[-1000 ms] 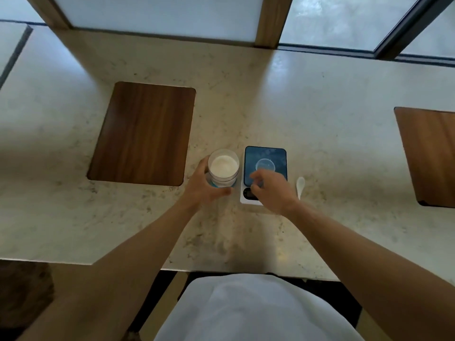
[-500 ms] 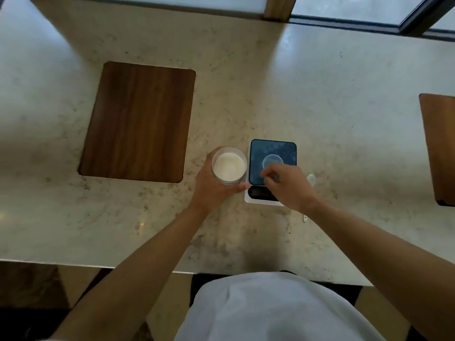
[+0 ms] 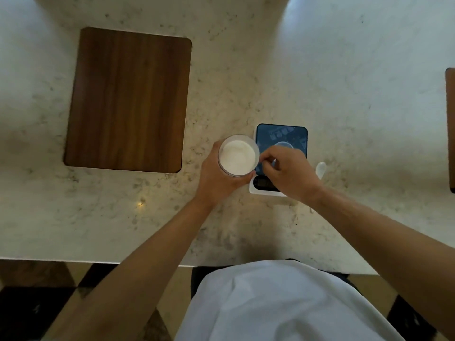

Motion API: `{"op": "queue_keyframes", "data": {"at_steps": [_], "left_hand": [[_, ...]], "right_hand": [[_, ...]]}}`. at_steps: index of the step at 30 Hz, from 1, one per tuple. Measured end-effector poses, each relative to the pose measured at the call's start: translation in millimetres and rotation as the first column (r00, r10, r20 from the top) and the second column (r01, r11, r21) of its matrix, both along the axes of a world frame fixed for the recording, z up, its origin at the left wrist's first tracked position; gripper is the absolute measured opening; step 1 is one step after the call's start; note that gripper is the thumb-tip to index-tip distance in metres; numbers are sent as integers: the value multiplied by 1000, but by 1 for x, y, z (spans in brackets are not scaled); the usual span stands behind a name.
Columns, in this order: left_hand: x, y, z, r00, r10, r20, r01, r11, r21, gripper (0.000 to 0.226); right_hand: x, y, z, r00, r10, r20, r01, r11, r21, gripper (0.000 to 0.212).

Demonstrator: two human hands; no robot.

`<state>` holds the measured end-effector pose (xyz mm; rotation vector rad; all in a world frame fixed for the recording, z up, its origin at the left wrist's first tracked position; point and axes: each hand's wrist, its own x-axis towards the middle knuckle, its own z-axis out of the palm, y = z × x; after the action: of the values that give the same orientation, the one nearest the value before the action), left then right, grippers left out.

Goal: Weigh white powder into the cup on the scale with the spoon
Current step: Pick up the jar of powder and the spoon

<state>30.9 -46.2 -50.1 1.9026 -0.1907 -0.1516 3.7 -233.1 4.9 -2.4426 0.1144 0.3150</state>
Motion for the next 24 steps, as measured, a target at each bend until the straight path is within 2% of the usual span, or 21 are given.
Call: {"op": "queue_keyframes", "data": {"at_steps": [5, 14, 24], "left_hand": [[-1, -1, 1, 999, 1, 33, -1, 1000, 20, 81], [-1, 4, 11, 1000, -5, 27, 4, 999, 42, 82], [-11, 9, 35, 994, -45, 100, 29, 987, 156, 88]], "right_hand": [[4, -1, 3, 1000, 19, 21, -19, 1000, -21, 18], [-3, -15, 9, 994, -51, 99, 54, 998, -26, 14], [-38, -40, 8, 974, -199, 106, 197, 980, 20, 13]]}}
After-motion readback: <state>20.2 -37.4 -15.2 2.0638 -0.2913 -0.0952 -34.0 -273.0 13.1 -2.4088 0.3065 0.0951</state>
